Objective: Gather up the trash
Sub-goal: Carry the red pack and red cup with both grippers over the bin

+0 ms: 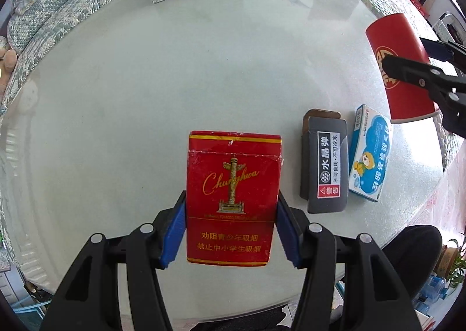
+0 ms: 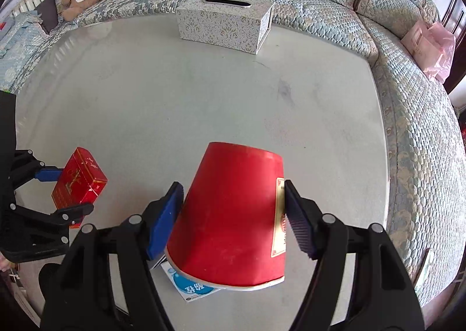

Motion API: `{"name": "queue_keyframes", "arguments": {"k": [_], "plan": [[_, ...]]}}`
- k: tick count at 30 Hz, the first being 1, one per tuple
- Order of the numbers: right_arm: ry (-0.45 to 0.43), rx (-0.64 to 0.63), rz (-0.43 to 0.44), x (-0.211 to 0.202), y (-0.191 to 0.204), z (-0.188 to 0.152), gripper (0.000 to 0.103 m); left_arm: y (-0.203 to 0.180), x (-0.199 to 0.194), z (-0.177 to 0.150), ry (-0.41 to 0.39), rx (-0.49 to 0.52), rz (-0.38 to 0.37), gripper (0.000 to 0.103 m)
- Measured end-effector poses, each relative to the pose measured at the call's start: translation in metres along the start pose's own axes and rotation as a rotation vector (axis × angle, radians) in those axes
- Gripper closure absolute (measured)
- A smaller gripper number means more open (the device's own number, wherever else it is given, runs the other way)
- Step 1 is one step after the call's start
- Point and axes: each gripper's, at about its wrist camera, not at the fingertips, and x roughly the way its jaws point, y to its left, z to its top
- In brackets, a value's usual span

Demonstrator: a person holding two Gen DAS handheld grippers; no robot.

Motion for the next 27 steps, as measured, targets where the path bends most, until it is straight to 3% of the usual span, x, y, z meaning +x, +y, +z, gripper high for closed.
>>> {"name": "queue_keyframes", "arguments": {"k": [5, 14, 27], "plan": [[-0.044, -0.069, 0.017, -0.046, 0.020, -0.043, 0.035, -0.008, -0.041, -0.035, -0.053, -0.010, -0.003, 0.048], [-0.093, -0.146, 0.050, -0.106, 0.071, -0.127, 0.035, -0.053, -0.070, -0.111, -0.084, 0.008, -0.024, 0.048], [-0.067, -0.189, 0.047, -0.093, 0.115, -0.234, 0.035, -0.108, -0.036, -0.201, -0.086, 0.037, -0.051, 0.048]]}}
